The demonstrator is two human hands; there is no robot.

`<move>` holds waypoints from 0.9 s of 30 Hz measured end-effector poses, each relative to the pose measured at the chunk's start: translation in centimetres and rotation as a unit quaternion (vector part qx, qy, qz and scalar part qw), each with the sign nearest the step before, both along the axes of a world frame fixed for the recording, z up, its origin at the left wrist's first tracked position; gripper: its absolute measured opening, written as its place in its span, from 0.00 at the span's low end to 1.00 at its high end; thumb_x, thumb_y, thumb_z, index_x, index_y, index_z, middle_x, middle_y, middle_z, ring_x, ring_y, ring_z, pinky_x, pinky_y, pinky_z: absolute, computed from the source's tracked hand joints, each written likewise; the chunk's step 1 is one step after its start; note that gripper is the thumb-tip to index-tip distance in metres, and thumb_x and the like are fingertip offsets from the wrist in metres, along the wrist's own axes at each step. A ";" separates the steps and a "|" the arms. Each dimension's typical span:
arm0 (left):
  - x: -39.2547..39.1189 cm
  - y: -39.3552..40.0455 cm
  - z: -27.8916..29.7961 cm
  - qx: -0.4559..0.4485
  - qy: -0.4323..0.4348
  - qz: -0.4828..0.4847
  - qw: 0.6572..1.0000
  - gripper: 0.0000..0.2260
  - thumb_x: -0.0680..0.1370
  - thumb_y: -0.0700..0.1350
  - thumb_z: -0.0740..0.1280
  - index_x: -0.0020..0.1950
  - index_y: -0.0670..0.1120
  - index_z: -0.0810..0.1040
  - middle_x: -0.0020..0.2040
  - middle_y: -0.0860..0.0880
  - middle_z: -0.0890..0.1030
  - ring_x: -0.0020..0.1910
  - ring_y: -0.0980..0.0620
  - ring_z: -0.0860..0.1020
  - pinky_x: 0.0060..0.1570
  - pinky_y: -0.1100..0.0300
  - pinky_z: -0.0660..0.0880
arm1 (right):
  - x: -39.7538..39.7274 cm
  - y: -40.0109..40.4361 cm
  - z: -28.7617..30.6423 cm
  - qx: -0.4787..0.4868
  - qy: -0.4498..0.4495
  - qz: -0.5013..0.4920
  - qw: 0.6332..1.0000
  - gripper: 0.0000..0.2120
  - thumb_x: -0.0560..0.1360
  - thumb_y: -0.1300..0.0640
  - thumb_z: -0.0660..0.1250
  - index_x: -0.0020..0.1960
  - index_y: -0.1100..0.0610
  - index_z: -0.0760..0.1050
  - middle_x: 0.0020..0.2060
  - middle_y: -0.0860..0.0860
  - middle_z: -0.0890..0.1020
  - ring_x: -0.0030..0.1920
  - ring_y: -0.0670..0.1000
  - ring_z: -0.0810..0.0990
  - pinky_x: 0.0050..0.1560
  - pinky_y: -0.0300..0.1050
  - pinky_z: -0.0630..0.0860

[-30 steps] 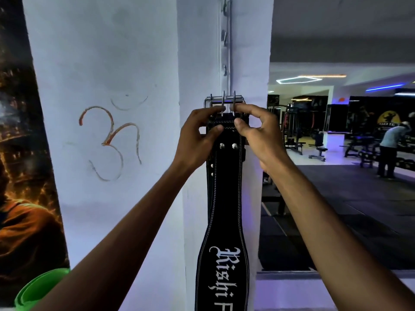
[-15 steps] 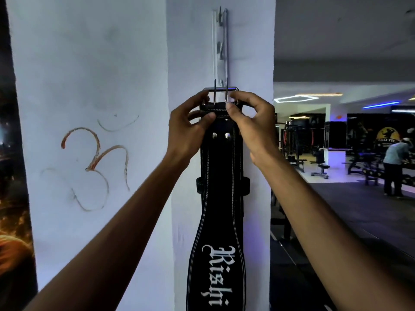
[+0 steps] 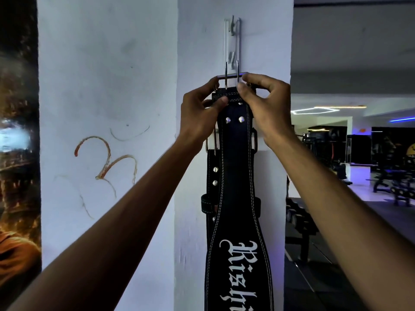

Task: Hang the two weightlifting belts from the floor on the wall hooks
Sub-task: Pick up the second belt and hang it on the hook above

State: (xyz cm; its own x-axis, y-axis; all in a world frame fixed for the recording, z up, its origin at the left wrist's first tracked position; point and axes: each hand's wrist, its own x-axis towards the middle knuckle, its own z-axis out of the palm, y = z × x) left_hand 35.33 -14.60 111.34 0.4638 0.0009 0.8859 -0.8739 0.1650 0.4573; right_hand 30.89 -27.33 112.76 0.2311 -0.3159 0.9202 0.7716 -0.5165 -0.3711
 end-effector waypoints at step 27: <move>1.0 -0.7 5.0 0.008 0.016 0.000 1.000 0.23 0.76 0.39 0.72 0.71 0.42 0.74 0.70 0.46 0.77 0.47 0.57 0.83 0.59 0.50 0.81 | 3.6 -1.3 5.1 0.018 -0.008 0.016 1.000 0.14 0.71 0.53 0.73 0.54 0.58 0.83 0.48 0.50 0.86 0.51 0.47 0.84 0.57 0.48 0.80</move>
